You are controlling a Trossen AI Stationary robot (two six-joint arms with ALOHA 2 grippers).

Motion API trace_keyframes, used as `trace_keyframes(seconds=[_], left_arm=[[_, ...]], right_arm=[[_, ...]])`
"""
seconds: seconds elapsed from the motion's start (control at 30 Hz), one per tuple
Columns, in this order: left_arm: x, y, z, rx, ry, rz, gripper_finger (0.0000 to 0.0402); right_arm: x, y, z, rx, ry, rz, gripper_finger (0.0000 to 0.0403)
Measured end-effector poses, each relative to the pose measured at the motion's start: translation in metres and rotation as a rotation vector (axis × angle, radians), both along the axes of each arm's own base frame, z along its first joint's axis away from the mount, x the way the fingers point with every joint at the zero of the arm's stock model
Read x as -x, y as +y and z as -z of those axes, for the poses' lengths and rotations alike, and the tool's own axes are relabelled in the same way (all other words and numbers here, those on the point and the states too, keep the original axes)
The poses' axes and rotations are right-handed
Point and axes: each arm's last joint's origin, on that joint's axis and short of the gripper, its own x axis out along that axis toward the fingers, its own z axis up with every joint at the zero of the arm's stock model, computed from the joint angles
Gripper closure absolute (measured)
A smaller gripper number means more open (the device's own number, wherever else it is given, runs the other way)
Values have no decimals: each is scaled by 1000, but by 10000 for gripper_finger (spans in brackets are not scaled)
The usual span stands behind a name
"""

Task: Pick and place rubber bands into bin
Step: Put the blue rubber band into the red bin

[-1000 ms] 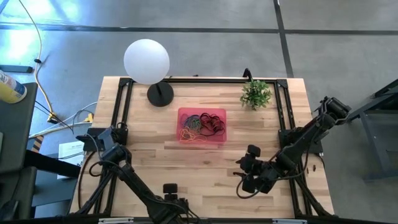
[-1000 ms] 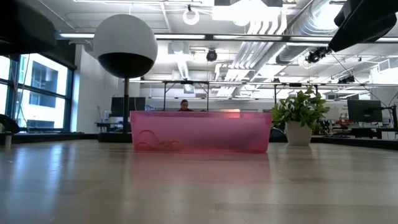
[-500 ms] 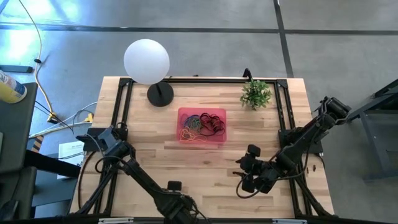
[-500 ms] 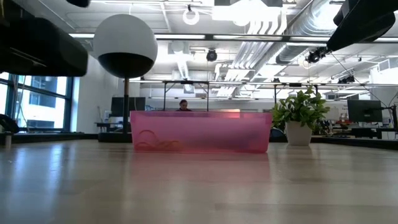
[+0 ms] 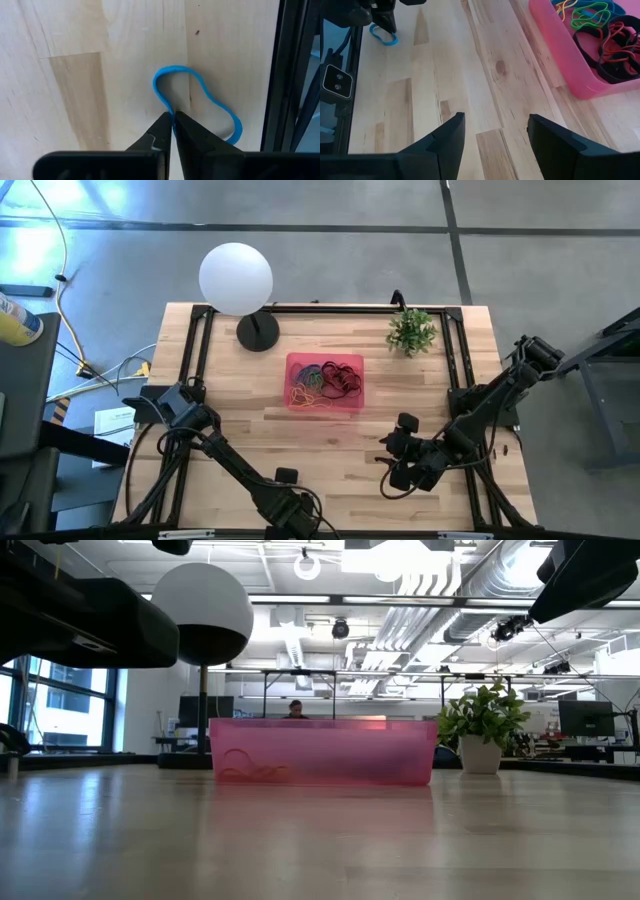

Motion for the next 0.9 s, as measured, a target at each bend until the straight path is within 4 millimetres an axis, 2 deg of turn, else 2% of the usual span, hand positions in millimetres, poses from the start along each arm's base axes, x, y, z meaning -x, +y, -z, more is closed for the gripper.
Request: trace_keyframes(seconds=[0.1,0.37,0.53,0.77,0.9], left_arm=[[0,1,0,-16,-6,-1,398],[-3,3,-7,-40,7,23,400],[-12,12,-14,-107,-33,14,401],[-27,24,-48,-169,-101,7,401],[-34,43,-71,-266,-111,12,401]], right_arm=[[0,0,0,3,2,0,199],[1,-1,1,10,10,0,199],[1,-1,1,10,9,0,199],[1,0,1,0,19,-10,199],[1,0,1,-19,37,-27,199]])
